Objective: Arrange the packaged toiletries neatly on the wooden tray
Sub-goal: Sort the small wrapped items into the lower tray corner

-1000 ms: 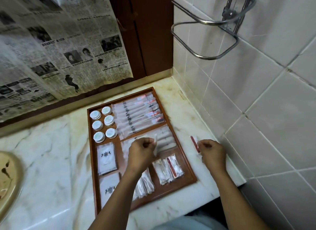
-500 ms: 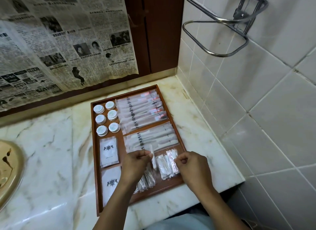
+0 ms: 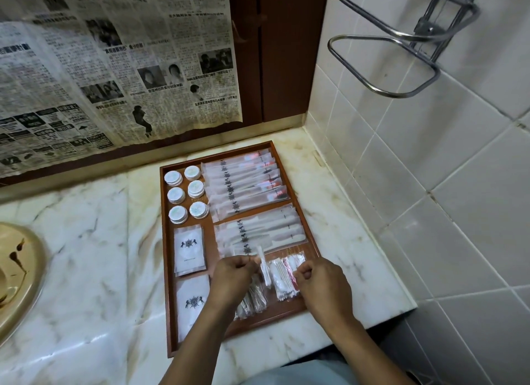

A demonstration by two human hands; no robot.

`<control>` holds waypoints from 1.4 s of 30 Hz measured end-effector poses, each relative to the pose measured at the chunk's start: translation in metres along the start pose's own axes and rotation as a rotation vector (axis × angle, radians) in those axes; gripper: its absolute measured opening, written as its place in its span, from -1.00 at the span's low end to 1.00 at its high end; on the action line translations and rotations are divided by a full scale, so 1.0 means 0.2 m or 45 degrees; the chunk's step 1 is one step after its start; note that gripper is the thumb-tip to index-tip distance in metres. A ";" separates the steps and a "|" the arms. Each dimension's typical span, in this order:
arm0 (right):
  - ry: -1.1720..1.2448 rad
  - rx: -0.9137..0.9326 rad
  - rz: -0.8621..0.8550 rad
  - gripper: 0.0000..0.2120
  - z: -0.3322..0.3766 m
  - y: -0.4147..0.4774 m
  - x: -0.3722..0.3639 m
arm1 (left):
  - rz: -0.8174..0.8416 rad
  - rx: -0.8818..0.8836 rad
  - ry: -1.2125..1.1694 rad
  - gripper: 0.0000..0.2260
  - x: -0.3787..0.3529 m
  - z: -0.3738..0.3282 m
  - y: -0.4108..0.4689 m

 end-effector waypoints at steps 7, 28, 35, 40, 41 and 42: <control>-0.008 0.003 0.006 -0.90 -0.01 0.00 -0.03 | 0.012 -0.001 0.013 -0.72 -0.01 0.02 0.01; 0.594 -0.277 0.302 -0.90 0.04 0.02 0.04 | 0.167 0.086 -0.160 -0.86 -0.08 -0.03 -0.07; 0.092 -0.006 0.249 -0.87 0.04 0.02 0.00 | -0.129 -0.710 0.848 -0.91 -0.05 0.10 0.04; -0.070 0.086 0.198 -0.88 0.07 0.02 -0.01 | -0.072 -0.797 1.071 -0.89 -0.07 0.09 0.01; -0.082 0.094 0.195 -0.88 0.07 0.01 -0.02 | -0.074 -0.795 1.080 -0.89 -0.07 0.09 0.01; -0.092 0.100 0.194 -0.89 0.07 0.01 -0.02 | -0.071 -0.789 1.093 -0.88 -0.07 0.10 0.01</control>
Point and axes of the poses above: each hand's wrist, its own y-axis towards the middle knuckle, its own x-axis out of the back of the hand, z = x × y, the point moved 1 cm from there along y, towards the middle knuckle, and after that the axes turned 13 degrees about -z, right-handed, at the moved point
